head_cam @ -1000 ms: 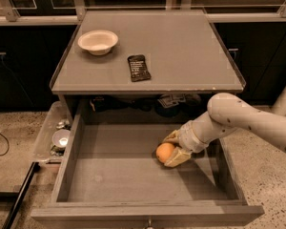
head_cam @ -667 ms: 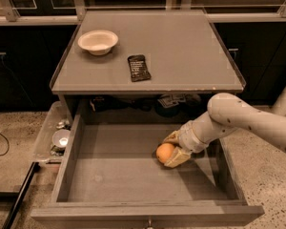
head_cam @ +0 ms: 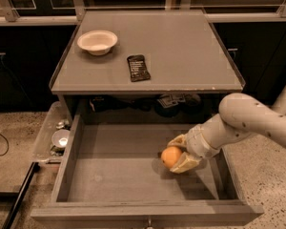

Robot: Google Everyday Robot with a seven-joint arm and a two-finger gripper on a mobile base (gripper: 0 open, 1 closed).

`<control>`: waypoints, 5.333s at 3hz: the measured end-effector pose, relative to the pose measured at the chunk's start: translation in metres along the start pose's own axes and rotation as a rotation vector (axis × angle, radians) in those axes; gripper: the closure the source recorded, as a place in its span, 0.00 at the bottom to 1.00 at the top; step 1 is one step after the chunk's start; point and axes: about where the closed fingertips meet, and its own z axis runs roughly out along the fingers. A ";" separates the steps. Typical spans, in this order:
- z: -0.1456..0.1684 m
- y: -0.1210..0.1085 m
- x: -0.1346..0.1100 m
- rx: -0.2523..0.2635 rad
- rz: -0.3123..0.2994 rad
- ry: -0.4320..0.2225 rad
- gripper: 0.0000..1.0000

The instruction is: Pick orange from top drawer and place on counter

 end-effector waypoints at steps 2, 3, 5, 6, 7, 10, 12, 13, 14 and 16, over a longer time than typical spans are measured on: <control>-0.119 0.003 -0.060 0.132 -0.074 0.033 1.00; -0.182 -0.013 -0.084 0.214 -0.070 0.040 1.00; -0.216 -0.023 -0.092 0.271 -0.070 0.059 1.00; -0.226 -0.048 -0.094 0.296 -0.096 0.065 1.00; -0.238 -0.095 -0.099 0.341 -0.132 0.056 1.00; -0.229 -0.215 -0.101 0.321 -0.110 -0.083 1.00; -0.222 -0.254 -0.082 0.368 0.079 -0.152 1.00; -0.209 -0.262 -0.075 0.359 0.146 -0.163 1.00; -0.198 -0.267 -0.071 0.339 0.189 -0.155 1.00; -0.191 -0.269 -0.068 0.316 0.216 -0.146 0.57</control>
Offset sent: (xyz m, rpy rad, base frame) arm -0.0040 -0.0381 0.2150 -0.0427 -0.2433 -0.0534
